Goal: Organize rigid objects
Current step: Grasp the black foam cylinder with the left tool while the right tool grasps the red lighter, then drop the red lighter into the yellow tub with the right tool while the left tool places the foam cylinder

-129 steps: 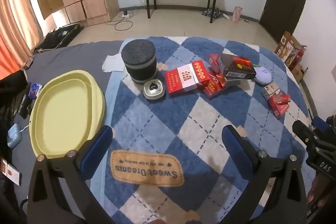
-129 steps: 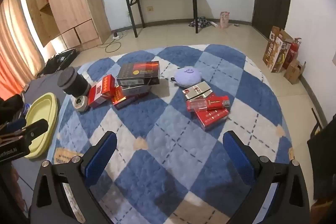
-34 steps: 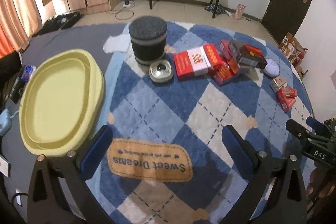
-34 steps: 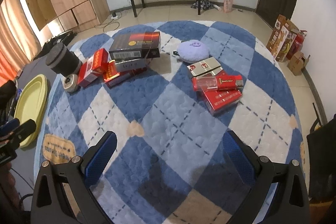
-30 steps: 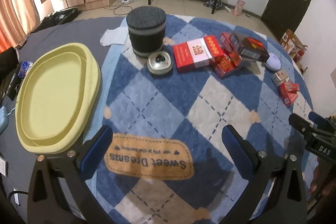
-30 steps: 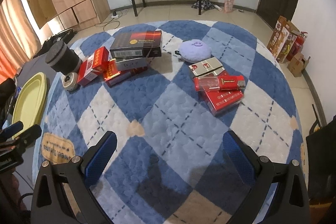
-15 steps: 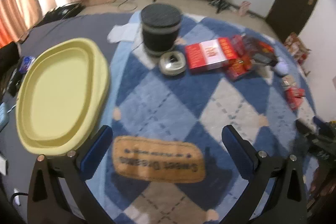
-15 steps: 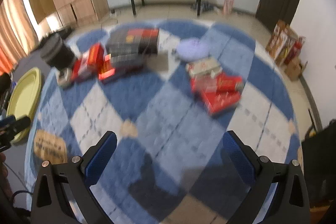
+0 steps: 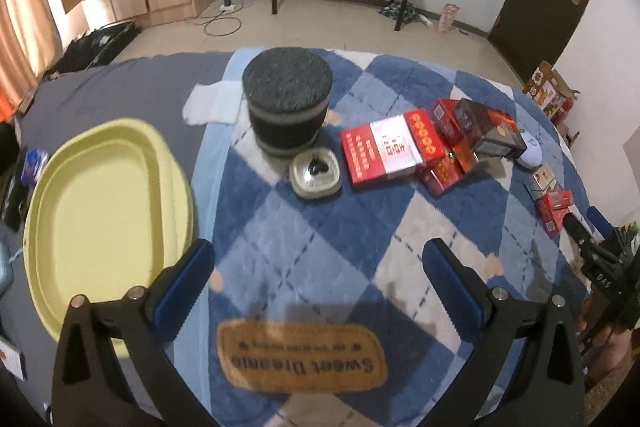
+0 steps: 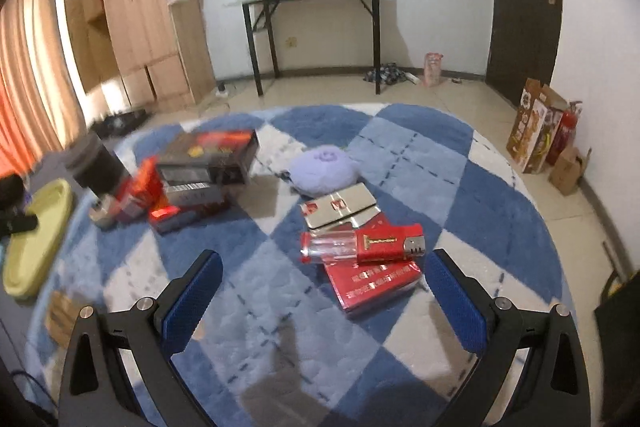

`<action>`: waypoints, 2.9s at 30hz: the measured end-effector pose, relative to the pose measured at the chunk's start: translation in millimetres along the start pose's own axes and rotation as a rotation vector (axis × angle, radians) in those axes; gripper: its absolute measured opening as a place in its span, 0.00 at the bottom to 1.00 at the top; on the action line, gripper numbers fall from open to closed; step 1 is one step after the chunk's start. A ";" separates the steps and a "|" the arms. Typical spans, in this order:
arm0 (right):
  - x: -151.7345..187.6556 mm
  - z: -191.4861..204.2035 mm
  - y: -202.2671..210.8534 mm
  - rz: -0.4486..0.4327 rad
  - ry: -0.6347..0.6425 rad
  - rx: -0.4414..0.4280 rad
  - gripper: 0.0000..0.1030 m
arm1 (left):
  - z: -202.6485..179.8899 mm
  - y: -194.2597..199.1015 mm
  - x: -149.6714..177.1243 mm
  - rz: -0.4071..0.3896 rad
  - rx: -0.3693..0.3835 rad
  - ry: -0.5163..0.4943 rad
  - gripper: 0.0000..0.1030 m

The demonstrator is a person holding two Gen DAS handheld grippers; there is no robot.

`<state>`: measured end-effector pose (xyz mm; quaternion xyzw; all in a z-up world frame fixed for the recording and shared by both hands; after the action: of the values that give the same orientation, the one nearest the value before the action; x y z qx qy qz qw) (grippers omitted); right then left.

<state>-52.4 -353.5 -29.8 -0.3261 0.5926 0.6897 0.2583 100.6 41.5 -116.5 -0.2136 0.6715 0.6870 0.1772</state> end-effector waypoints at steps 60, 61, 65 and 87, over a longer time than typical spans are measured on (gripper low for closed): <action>-85.2 263.5 58.8 -0.153 0.377 -0.421 0.80 | 222.3 33.3 -71.6 -0.068 -0.079 0.118 0.66; -79.6 293.1 55.5 -0.143 0.397 -0.469 0.80 | 237.2 23.1 -60.5 -0.049 -0.089 0.123 0.66; -33.6 399.8 9.0 -0.029 0.464 -0.596 0.80 | 269.9 -22.1 -27.1 0.013 -0.083 0.209 0.66; 56.7 516.1 -114.3 0.221 0.562 -0.522 1.00 | 295.9 -68.1 -24.9 -0.004 -0.120 0.314 0.88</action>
<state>-78.7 172.4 -103.0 -0.4909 0.4767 0.7247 -0.0811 141.4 340.4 -158.9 -0.3299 0.6483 0.6837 0.0586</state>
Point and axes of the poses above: each gripper's, at about its wrist camera, not at the fingertips, and y roughly against the way its jaws point, z to its left, x to its underside, the point moved 9 cm from there along -y, roughly the way its jaws point, and after that the axes turned 7 degrees about -x, right-handed, at the moved point
